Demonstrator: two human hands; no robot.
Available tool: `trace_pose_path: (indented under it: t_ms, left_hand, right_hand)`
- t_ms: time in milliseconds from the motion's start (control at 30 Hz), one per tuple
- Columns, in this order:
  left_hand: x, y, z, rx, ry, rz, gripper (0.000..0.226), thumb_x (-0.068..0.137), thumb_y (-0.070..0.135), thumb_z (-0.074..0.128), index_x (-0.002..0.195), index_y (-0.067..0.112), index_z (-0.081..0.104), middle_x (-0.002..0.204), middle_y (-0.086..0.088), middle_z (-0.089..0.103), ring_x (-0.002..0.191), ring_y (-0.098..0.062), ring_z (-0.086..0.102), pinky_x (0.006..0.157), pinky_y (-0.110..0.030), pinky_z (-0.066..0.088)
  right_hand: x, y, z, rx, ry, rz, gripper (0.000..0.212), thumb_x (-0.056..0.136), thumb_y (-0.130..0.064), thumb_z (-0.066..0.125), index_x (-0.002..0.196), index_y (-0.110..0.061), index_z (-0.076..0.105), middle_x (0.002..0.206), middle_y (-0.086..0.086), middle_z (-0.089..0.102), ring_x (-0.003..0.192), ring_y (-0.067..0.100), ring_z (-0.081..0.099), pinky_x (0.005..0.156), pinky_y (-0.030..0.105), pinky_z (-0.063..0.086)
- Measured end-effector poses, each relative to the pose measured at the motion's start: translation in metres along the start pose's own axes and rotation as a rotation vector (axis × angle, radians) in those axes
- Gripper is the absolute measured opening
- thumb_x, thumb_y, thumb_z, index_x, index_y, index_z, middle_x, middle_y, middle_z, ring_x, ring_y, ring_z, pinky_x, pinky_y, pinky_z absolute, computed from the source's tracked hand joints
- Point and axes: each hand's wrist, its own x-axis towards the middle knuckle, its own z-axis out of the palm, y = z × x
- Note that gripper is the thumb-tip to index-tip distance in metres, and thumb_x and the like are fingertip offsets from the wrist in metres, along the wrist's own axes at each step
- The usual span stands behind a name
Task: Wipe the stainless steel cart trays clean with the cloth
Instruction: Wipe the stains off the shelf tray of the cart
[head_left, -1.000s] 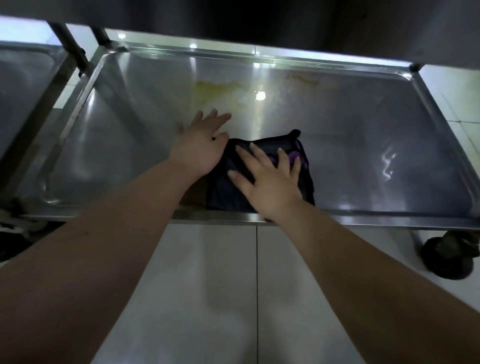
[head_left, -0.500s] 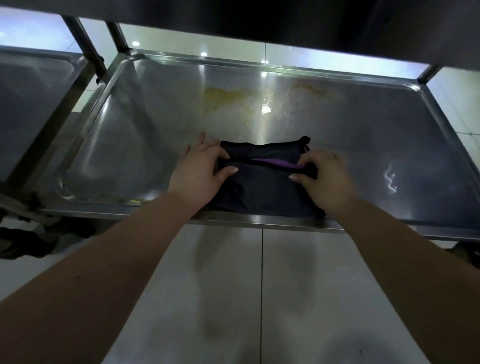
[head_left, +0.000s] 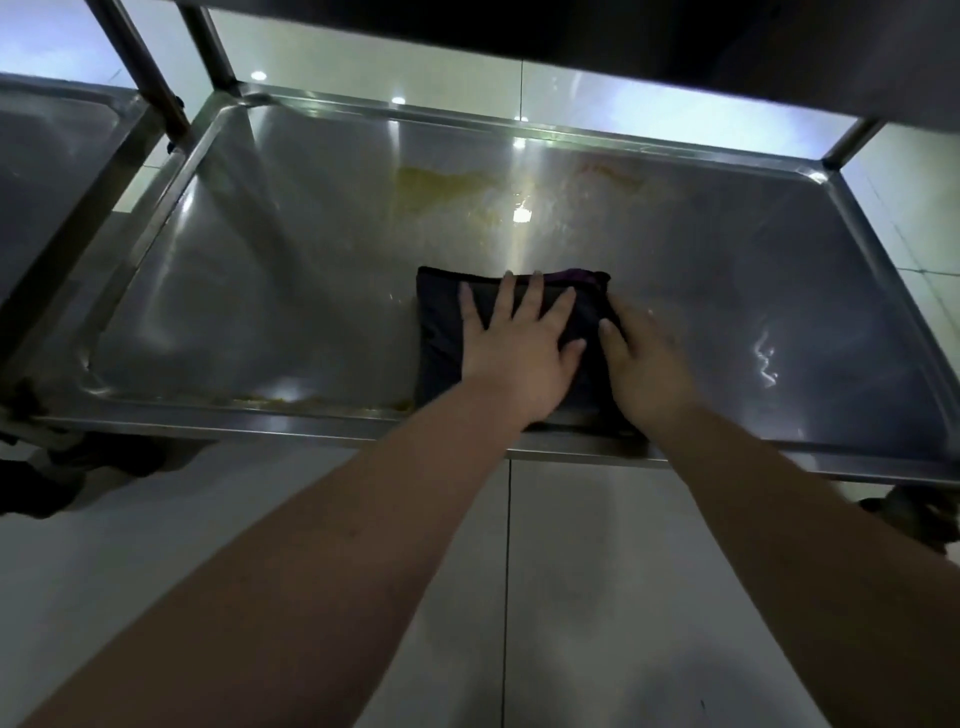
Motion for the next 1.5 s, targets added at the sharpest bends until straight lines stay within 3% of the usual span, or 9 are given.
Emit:
trace_pose_path:
  t_ms: [67, 133, 233, 467, 767, 933, 1167, 1333, 1500]
  left_hand:
    - [0.001, 0.003, 0.014, 0.105, 0.000, -0.075, 0.064, 0.095, 0.068, 0.008, 0.154, 0.044, -0.001, 0.165, 0.004, -0.009, 0.149, -0.032, -0.015, 0.101, -0.073, -0.024]
    - [-0.002, -0.006, 0.019, 0.156, 0.053, -0.089, 0.069, 0.087, 0.075, 0.000, 0.151, 0.050, -0.002, 0.165, 0.008, -0.007, 0.148, -0.038, -0.014, 0.096, -0.076, -0.023]
    - [-0.003, -0.047, 0.015, 0.178, 0.086, -0.095, 0.071, 0.081, 0.082, -0.003, 0.147, 0.058, -0.004, 0.164, 0.013, -0.005, 0.149, -0.037, -0.010, 0.097, -0.078, -0.021]
    - [0.001, -0.108, -0.003, 0.171, 0.037, -0.165, 0.066, 0.077, 0.087, -0.001, 0.139, 0.067, -0.014, 0.164, 0.015, -0.004, 0.149, -0.034, -0.006, 0.102, -0.077, -0.005]
    - [-0.048, -0.121, -0.004, 0.205, -0.012, -0.085, 0.069, 0.066, 0.093, -0.010, 0.130, 0.072, -0.024, 0.163, 0.018, -0.007, 0.149, -0.030, -0.008, 0.105, -0.076, 0.000]
    - [-0.053, -0.156, -0.023, 0.160, -0.038, -0.168, 0.072, 0.065, 0.093, 0.001, 0.131, 0.074, -0.019, 0.162, 0.021, -0.008, 0.150, -0.027, -0.008, 0.108, -0.074, 0.002]
    - [-0.051, -0.149, -0.026, 0.121, -0.087, -0.196, 0.082, 0.056, 0.098, -0.009, 0.134, 0.073, -0.011, 0.161, 0.022, -0.009, 0.149, -0.029, -0.014, 0.106, -0.076, -0.007]
    - [-0.053, -0.137, -0.022, 0.185, -0.083, -0.208, 0.080, 0.052, 0.098, -0.016, 0.126, 0.072, -0.030, 0.162, 0.015, -0.017, 0.147, -0.037, -0.018, 0.103, -0.078, -0.004]
    - [-0.050, -0.139, -0.016, 0.200, -0.041, -0.195, 0.077, 0.055, 0.099, -0.013, 0.125, 0.072, -0.032, 0.163, 0.008, -0.015, 0.147, -0.041, -0.015, 0.101, -0.079, -0.001]
  right_hand:
    - [-0.013, 0.011, 0.007, 0.055, 0.020, 0.030, 0.046, 0.106, -0.038, 0.026, 0.152, -0.031, 0.030, 0.158, -0.001, 0.030, 0.149, 0.014, 0.013, 0.120, 0.032, -0.005]
    - [-0.015, 0.014, 0.009, 0.084, 0.056, 0.038, 0.049, 0.105, -0.045, 0.020, 0.151, -0.033, 0.030, 0.159, -0.002, 0.029, 0.149, 0.012, 0.011, 0.119, 0.031, -0.007]
    - [-0.013, 0.012, 0.008, -0.117, -0.008, -0.045, 0.063, 0.095, -0.055, 0.009, 0.152, -0.034, 0.027, 0.161, -0.007, 0.022, 0.150, 0.018, 0.008, 0.121, 0.041, -0.005]
    - [-0.010, 0.008, 0.017, -0.583, -0.185, -0.061, 0.065, 0.086, -0.074, 0.004, 0.146, -0.056, -0.011, 0.162, -0.015, -0.014, 0.148, 0.030, -0.016, 0.117, 0.055, -0.012]
    - [-0.009, 0.009, 0.013, -0.554, -0.208, -0.053, 0.065, 0.088, -0.075, 0.010, 0.148, -0.056, -0.008, 0.162, -0.016, -0.013, 0.149, 0.027, -0.018, 0.117, 0.052, -0.013]
    - [-0.011, 0.007, 0.010, -0.542, -0.210, -0.058, 0.065, 0.090, -0.074, 0.013, 0.149, -0.054, -0.006, 0.162, -0.016, -0.011, 0.149, 0.027, -0.016, 0.118, 0.052, -0.011]
    - [0.009, -0.025, 0.023, -0.603, -0.035, -0.120, 0.053, 0.099, -0.057, 0.019, 0.149, -0.043, 0.021, 0.164, -0.009, -0.006, 0.145, 0.038, -0.024, 0.113, 0.059, -0.015]
    - [0.039, -0.042, 0.036, -0.631, -0.090, -0.125, 0.056, 0.100, -0.057, 0.015, 0.153, -0.043, 0.006, 0.164, -0.008, -0.005, 0.145, 0.039, -0.022, 0.115, 0.062, -0.010]
    - [0.040, -0.035, 0.045, -0.606, -0.105, -0.087, 0.058, 0.097, -0.060, 0.009, 0.152, -0.045, -0.002, 0.165, -0.006, -0.003, 0.147, 0.042, -0.005, 0.116, 0.061, -0.001]
